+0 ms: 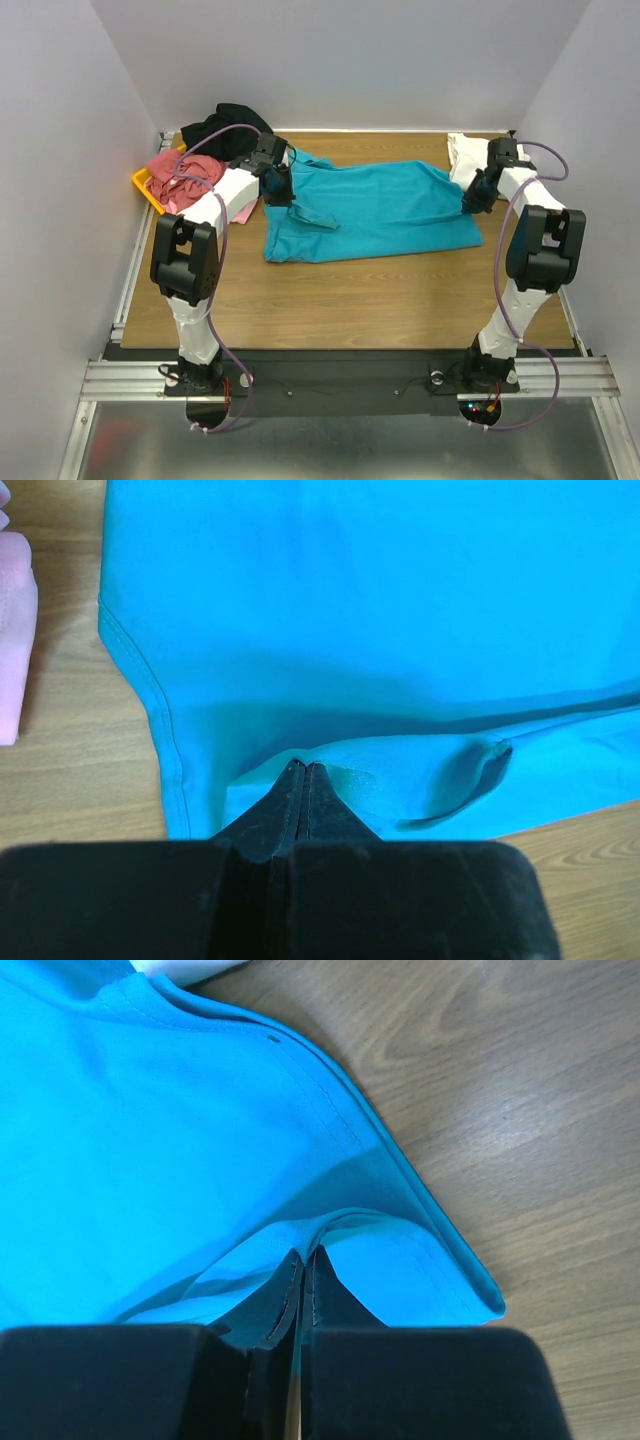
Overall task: Fold and stack the t-shirts
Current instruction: Fold the tshirt
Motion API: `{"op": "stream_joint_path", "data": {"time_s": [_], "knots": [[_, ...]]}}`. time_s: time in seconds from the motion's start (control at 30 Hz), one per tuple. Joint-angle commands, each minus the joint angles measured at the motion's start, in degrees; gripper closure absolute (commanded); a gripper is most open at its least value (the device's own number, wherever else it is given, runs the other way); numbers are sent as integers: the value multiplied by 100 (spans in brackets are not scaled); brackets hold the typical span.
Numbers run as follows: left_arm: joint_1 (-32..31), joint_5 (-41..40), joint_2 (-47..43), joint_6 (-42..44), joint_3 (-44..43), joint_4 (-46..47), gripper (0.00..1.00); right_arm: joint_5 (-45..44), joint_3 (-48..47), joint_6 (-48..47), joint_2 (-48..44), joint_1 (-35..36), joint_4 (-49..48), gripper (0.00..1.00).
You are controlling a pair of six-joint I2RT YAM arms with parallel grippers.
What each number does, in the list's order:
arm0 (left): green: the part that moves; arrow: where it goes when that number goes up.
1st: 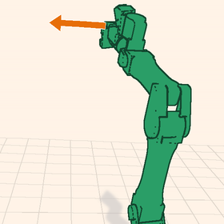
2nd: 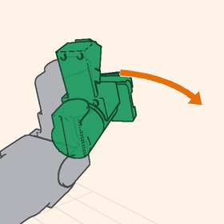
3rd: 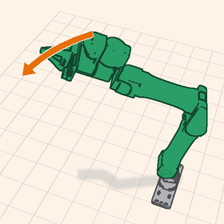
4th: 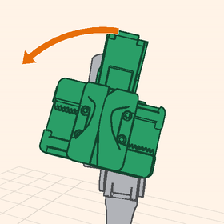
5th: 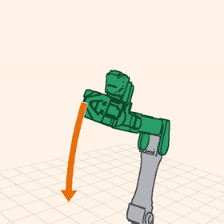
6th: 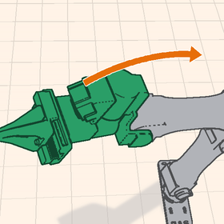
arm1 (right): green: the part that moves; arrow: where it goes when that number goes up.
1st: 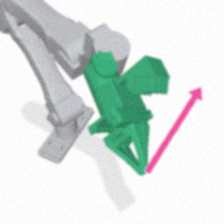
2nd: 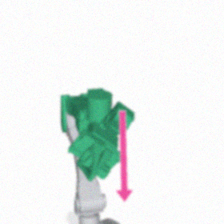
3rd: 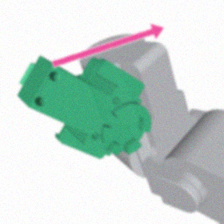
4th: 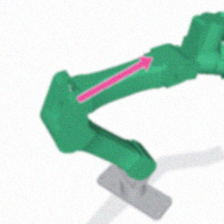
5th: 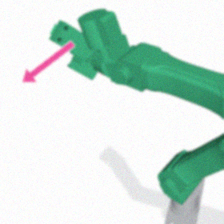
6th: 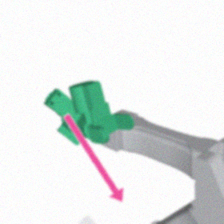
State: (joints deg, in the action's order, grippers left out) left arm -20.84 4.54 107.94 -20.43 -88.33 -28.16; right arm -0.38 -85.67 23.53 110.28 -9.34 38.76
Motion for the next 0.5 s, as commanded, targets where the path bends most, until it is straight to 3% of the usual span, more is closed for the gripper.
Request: {"op": "stream_joint_path", "data": {"time_s": [0.0, 0.03, 0.07, 0.13, 0.17, 0.2, 0.23, 0.37, 0.47], "knots": [[54, -31, 43, 153, -325, -110, 100, 179, -222, -59, 11, -24, -115, 100], [62, -58, 69, 144, -377, -102, 99, 196, -240, -50, 11, -24, -115, 99], [71, -119, 78, 109, -412, -102, 76, 249, -266, -50, 2, -24, -106, 95], [80, -216, 78, 48, -578, -93, 44, 328, -310, -33, -59, -24, -115, 82], [80, -286, 52, 21, -649, -84, 18, 424, -328, -33, -103, -24, -115, 75], [80, -408, -9, -49, -720, -49, 6, 477, -363, -33, -138, -24, -123, 63], [80, -410, -62, -84, -816, -14, 2, 513, -424, -41, -217, -24, -123, 60], [71, -410, -413, -286, -835, 232, 1, 653, -521, -94, -506, -15, -176, 49], [63, -182, -676, -365, -344, 364, 1, 811, -486, -252, -726, 151, -237, 48]]}}
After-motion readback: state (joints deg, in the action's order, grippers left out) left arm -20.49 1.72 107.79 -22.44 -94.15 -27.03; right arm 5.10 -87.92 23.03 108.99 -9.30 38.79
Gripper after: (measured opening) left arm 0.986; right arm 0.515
